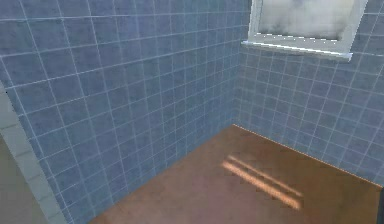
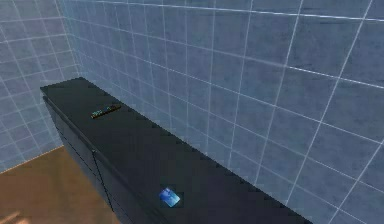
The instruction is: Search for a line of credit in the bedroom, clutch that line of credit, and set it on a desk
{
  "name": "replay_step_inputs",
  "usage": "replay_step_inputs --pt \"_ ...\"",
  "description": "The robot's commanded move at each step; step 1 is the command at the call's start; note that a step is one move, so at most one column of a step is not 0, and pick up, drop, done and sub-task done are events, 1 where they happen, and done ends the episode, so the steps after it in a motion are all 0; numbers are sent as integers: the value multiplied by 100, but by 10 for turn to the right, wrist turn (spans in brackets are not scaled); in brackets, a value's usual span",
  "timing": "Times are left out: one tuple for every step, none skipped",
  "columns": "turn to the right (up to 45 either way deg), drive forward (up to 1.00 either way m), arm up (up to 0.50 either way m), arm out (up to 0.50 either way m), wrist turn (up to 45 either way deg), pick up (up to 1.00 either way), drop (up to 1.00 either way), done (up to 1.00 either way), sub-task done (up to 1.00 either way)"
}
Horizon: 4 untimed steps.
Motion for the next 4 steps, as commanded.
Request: replay_step_inputs --pt "0 0 28 0 0 0 0 0 0" --pt "0 0 0 20 0 0 0 0 0" --pt "0 0 0 0 450 0 0 0 0" --pt "0 0 0 0 450 0 0 0 0"
